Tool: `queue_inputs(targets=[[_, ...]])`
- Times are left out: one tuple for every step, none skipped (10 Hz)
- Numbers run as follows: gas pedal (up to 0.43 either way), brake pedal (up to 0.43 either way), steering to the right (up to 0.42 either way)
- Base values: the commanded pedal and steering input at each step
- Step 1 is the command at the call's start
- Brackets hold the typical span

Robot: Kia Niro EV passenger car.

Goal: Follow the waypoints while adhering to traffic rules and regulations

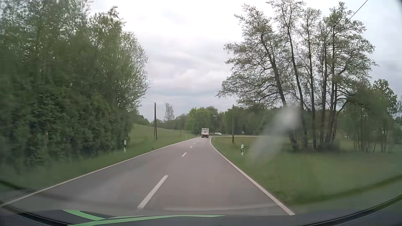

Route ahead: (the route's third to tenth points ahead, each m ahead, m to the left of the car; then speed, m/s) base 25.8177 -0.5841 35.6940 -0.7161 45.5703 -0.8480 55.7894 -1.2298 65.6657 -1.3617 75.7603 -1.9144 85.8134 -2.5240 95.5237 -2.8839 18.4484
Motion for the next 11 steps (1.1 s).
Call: queue_inputs(targets=[[0.350,0.000,0.000],[0.339,0.000,0.001],[0.319,0.000,0.002],[0.299,0.000,0.002],[0.280,0.000,0.004],[0.268,0.000,0.006],[0.260,0.000,0.007],[0.240,0.000,0.008],[0.228,0.000,0.007],[0.209,0.000,0.007],[0.177,0.000,0.007]])
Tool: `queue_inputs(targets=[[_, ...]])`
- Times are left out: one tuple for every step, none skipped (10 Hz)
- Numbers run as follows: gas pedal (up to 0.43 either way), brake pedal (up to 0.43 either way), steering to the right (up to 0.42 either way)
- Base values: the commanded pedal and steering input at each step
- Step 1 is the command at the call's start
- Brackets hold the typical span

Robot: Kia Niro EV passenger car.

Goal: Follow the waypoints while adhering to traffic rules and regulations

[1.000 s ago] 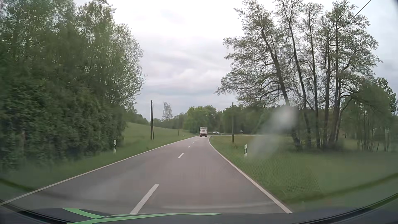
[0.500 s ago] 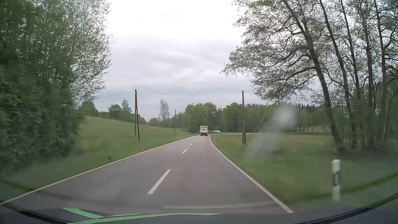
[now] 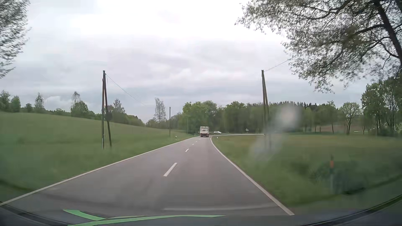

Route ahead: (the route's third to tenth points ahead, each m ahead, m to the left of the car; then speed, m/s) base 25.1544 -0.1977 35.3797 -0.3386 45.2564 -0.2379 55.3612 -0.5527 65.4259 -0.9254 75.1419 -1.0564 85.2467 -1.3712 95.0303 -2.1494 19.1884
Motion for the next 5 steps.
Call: queue_inputs(targets=[[0.138,0.000,0.006],[0.118,0.000,0.006],[0.079,0.000,0.005],[0.028,0.000,0.005],[0.000,0.000,0.004]])
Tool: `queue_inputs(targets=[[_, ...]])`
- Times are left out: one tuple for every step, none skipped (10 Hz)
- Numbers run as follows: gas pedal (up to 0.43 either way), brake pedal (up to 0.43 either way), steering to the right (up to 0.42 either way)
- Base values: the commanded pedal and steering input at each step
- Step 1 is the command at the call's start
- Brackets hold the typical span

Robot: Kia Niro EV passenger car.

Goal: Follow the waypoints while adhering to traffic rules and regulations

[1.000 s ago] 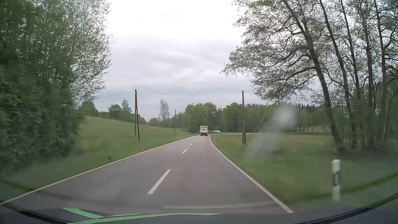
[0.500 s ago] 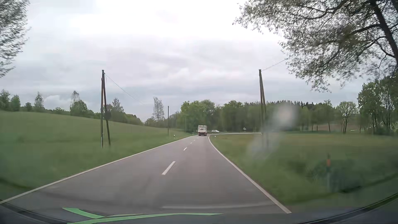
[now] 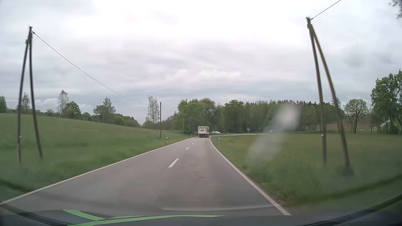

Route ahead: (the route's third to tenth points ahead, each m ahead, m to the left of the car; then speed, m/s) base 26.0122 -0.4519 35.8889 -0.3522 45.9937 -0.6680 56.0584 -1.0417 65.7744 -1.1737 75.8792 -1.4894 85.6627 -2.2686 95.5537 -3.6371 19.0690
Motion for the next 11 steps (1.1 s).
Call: queue_inputs(targets=[[0.000,0.000,0.004],[0.000,0.000,0.003],[0.000,0.000,0.002],[0.000,0.000,0.001],[0.000,0.000,0.001],[0.000,0.000,0.001],[0.000,0.000,0.000],[0.000,0.000,0.001],[0.000,0.000,0.001],[0.000,0.000,0.001],[0.000,0.000,0.002]])
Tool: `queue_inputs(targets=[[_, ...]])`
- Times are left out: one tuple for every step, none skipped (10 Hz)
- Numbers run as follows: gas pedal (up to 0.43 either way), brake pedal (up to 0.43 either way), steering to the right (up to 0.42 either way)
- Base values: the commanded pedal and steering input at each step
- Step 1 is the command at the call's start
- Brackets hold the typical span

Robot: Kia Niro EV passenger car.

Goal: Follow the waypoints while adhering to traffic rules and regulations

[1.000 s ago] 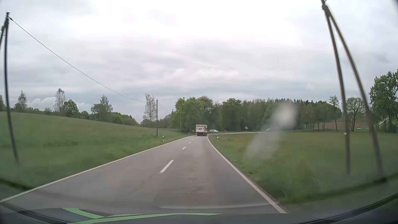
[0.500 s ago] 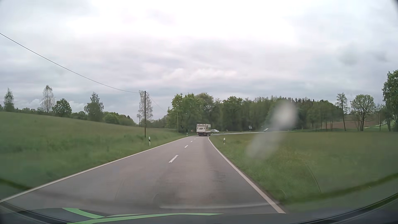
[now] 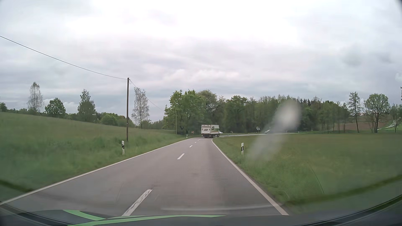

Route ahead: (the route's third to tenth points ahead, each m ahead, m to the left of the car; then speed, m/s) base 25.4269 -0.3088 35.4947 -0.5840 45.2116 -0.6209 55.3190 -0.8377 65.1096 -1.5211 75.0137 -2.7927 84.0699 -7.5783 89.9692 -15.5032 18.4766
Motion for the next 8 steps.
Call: queue_inputs(targets=[[0.000,0.000,0.003],[0.000,0.000,0.004],[0.000,0.000,0.004],[0.000,0.024,0.004],[0.000,0.049,0.005],[0.000,0.073,0.005],[0.000,0.091,0.005],[0.000,0.098,0.005]])
